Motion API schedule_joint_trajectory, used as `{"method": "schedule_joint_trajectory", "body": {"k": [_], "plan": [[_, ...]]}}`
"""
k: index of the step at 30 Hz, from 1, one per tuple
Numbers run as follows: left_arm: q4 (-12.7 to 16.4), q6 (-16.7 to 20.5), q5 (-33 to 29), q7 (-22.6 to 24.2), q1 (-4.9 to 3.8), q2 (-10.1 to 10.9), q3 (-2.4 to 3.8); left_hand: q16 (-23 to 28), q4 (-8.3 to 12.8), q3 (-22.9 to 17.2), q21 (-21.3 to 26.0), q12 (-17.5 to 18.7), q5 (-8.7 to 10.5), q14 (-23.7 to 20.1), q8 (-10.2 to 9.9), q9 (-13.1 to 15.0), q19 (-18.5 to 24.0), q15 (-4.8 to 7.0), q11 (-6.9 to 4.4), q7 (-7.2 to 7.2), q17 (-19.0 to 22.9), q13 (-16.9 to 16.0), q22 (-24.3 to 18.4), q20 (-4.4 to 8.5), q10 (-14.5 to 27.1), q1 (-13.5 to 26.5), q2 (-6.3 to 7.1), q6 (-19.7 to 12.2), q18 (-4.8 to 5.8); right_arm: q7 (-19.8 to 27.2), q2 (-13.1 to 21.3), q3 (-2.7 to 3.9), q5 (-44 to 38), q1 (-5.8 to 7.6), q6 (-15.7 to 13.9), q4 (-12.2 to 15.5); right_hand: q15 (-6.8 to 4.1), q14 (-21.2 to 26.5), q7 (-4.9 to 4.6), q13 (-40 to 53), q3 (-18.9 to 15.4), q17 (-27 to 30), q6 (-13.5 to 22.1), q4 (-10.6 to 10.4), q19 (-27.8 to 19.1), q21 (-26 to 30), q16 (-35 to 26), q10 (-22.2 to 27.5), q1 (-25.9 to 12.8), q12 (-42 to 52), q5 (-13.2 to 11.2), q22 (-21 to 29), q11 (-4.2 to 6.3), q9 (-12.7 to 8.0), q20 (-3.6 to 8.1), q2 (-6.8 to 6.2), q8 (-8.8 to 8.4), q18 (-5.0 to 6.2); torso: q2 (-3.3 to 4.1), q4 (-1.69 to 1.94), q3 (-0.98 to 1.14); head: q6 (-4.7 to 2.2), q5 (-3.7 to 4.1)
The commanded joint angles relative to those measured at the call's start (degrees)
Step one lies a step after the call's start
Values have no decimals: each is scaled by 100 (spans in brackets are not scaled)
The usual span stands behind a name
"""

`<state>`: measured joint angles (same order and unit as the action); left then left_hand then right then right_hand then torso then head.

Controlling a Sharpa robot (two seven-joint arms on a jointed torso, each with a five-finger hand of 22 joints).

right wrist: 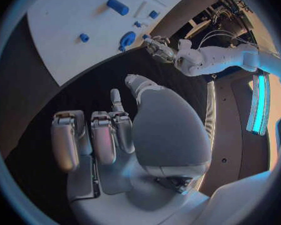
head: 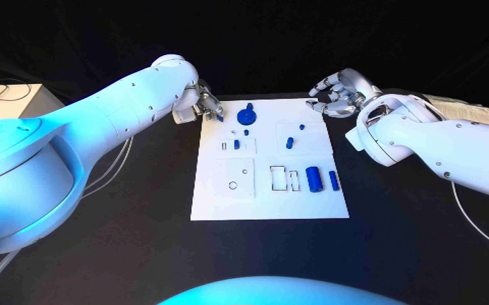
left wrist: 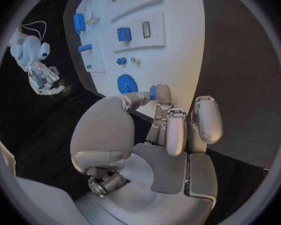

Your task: Assemble the parts on the task board

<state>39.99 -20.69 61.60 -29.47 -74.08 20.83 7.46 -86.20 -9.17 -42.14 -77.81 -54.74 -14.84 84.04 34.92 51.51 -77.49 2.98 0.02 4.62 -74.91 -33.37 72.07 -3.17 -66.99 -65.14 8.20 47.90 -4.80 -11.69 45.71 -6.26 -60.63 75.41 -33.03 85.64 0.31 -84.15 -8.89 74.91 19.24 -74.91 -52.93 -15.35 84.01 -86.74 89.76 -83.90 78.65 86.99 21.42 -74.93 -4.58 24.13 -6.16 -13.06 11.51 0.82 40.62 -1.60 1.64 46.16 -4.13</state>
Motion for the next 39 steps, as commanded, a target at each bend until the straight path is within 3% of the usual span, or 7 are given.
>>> {"method": "schedule_joint_trajectory", "body": {"k": [1,7,12,15,18,25,39], "plan": [[12,29,-229,86,-1,13,-3,-41,889,-898,-48,0,-198,406,46,194,8,21,17,6,-980,-22,16,16,-18,74,-10,18,31,36,-2,1,-63,1,37,3,-41,-546,-7,1164,23,-1351,51,-13,438,25,-37,-280,-44,-30,38,-1248,43,5,40,5,17,7,0,-4,0,0,-8],[202,50,-427,44,-2,134,-30,-98,1019,-976,-120,-54,-566,441,110,207,-51,45,-10,-22,-1066,-82,112,32,-114,208,7,96,49,35,14,1,-63,1,33,5,-41,-546,-7,1164,23,-1351,51,-13,438,25,-37,-280,-44,-30,38,-1248,43,5,40,5,17,7,-8,4,4,4,-10],[621,154,-694,23,-4,381,-133,-122,1113,-1059,-205,-48,-829,462,169,212,-136,78,-47,-58,-1102,-55,228,58,-194,312,27,175,74,33,71,1,-63,1,24,28,-41,-546,-7,1164,23,-1351,51,-13,438,25,-37,-280,-44,-30,38,-1248,43,5,40,5,17,7,-8,15,-5,5,-20],[1016,345,-815,21,-4,600,-201,-117,1132,-1078,-220,-42,-864,461,181,214,-150,83,-53,-65,-1096,-40,248,63,-207,328,28,188,79,28,157,1,-63,1,4,60,-42,-545,-6,1163,22,-1346,51,-18,434,35,-39,-279,-52,-30,38,-1241,44,9,40,3,20,10,-2,31,-9,-2,-19],[1404,552,-844,25,-5,807,-263,-117,1140,-1087,-224,-41,-878,461,187,215,-154,86,-56,-67,-1096,-35,253,66,-213,336,29,194,80,25,212,0,-63,1,-11,73,-42,-545,-6,1163,22,-1346,51,-18,434,35,-39,-279,-52,-30,38,-1241,44,9,40,3,20,10,-15,37,7,5,7],[2161,1052,-770,44,33,1197,-320,-139,1185,-1129,-255,-98,-935,475,219,218,-183,98,-71,-83,-1130,-106,294,80,-291,379,48,229,89,16,283,-1,-63,1,-4,106,-42,-538,-5,1152,20,-1317,48,-21,426,52,-50,-269,-57,-40,38,-1229,44,12,40,-1,23,14,-24,45,5,-1,21],[2980,1417,-137,39,238,1579,-391,-160,1242,-1189,-288,-151,-1044,489,256,215,-211,117,-94,-106,-1162,-164,337,101,-375,450,85,273,97,-26,353,-2,-70,1,-42,120,-43,-529,-4,1125,20,-1283,44,-25,410,87,-64,-244,-61,-66,38,-1204,45,15,41,-2,27,23,-41,64,-3,24,-14]]}}
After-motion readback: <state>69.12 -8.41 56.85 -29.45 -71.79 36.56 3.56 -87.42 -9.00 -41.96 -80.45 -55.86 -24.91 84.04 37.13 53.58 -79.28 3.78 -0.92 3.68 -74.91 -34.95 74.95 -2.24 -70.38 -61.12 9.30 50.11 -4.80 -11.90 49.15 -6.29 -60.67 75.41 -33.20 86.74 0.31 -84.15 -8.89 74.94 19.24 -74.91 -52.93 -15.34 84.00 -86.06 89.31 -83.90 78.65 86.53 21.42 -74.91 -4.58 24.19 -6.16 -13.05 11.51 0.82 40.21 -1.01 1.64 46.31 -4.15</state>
